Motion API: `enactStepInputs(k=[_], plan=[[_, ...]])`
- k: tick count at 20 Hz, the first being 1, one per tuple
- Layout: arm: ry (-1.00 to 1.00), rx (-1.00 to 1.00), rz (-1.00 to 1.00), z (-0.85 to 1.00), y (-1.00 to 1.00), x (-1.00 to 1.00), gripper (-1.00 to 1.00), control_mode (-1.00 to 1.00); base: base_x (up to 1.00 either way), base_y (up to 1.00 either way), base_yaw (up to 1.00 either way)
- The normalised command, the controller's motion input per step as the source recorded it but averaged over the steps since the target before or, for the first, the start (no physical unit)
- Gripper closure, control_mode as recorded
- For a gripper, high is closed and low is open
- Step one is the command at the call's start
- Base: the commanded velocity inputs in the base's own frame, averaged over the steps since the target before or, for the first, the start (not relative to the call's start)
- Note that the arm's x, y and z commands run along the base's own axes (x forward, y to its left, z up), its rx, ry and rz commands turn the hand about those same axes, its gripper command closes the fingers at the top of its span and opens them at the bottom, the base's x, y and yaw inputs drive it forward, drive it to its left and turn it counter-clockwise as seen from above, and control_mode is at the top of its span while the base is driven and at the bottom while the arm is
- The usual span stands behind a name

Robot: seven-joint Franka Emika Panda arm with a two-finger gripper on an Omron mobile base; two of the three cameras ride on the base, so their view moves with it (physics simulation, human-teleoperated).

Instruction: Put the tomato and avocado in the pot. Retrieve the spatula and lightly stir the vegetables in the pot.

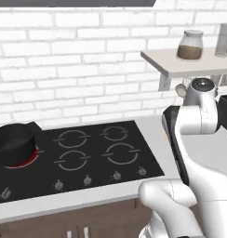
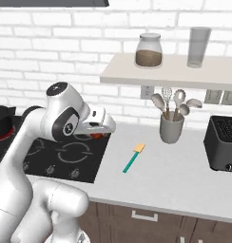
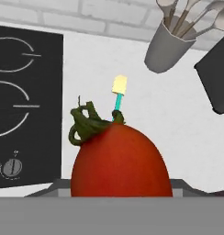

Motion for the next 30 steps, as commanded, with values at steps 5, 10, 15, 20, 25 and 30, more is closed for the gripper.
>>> enactStepInputs(k=[5,10,15,20,25,30], plan=[[0.0,0.0,0.0,0.0,0.0,0.0,1.0,1.0,-0.23,0.95,-0.16],[0.0,0.0,0.0,0.0,0.0,0.0,1.0,1.0,-0.09,1.0,-0.14],[0.0,0.0,0.0,0.0,0.0,0.0,1.0,1.0,-0.08,1.0,-0.05],[0.0,0.0,0.0,0.0,0.0,0.0,1.0,1.0,0.2,0.99,0.11],[0.04,0.03,0.15,0.0,0.21,0.3,1.0,-1.0,0.41,0.42,0.21],[0.11,0.09,0.34,0.0,0.4,0.95,1.0,-1.0,0.0,0.0,0.0]])
